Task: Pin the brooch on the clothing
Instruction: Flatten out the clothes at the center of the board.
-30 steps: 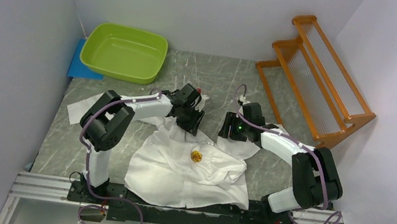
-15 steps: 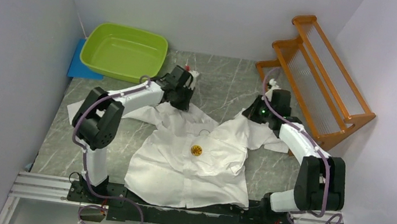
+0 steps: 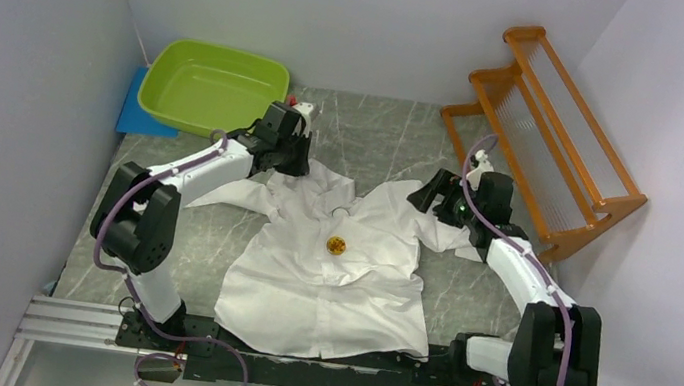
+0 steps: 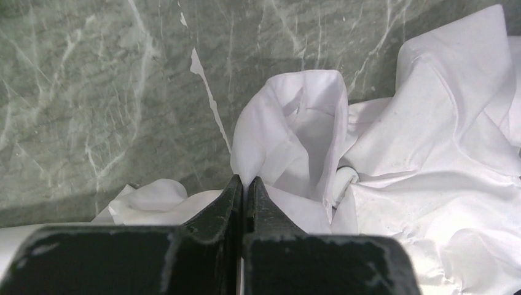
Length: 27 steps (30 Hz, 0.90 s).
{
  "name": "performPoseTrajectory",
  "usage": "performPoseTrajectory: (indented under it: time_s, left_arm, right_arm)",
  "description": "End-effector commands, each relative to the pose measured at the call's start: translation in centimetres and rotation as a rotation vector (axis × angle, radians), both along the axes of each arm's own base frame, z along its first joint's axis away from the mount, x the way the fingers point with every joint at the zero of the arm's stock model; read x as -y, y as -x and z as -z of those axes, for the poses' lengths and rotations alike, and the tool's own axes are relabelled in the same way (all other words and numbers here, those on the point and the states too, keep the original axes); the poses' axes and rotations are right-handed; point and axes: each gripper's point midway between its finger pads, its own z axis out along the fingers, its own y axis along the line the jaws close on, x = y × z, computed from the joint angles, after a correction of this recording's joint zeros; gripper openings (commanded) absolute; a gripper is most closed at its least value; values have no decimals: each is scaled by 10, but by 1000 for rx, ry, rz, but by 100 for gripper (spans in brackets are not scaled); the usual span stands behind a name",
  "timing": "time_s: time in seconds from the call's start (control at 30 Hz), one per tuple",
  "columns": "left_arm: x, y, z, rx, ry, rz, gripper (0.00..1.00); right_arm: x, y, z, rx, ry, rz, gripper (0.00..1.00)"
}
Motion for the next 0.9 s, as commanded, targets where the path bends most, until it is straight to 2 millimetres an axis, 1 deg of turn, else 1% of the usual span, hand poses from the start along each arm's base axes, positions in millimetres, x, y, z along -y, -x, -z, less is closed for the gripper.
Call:
performPoseTrajectory:
  time_s: [0.0, 0.07, 0.1, 0.17, 0.23, 0.3, 0.37, 0.43, 0.5, 0.53, 0.67, 0.77, 0.87]
  left_arm:
    - [6, -1, -11, 24, 39, 25, 3]
    - [6, 0, -14, 28, 37, 26, 3]
    - [5, 0, -15, 29, 36, 25, 3]
    - [4, 2, -17, 31, 37, 26, 3]
    - [4, 3, -19, 35, 42, 22, 3]
    - [3, 4, -18, 32, 42, 19, 3]
    - [2, 6, -16, 26, 39, 18, 3]
    - [2, 7, -15, 14, 35, 22, 3]
    - [2, 8, -14, 8, 31, 28, 3]
    - [2, 8, -14, 7, 30, 28, 3]
    - [4, 9, -15, 8, 40, 42, 3]
    - [5, 10, -14, 5, 40, 45, 3]
    - [5, 10, -14, 5, 41, 50, 3]
  right_arm:
    - [-39, -9, -56, 236, -31, -182, 91]
    - [-59, -15, -58, 231, -34, -248, 92]
    - [-71, -20, -64, 234, -49, -276, 91]
    - [-94, -29, -63, 200, -75, -316, 88]
    - [-114, -43, -51, 114, -75, -287, 83]
    - [-129, -55, -28, -29, -41, -236, 80]
    - [-144, -61, -8, -122, -16, -232, 76]
    - [-156, -65, 7, -169, -20, -224, 75]
    - [-160, -66, 24, -234, -10, -207, 73]
    - [-161, -66, 34, -269, 3, -197, 73]
    - [-164, -64, 64, -352, 15, -193, 73]
    - [-170, -64, 75, -378, -1, -199, 71]
    - [-178, -65, 79, -384, -43, -212, 66]
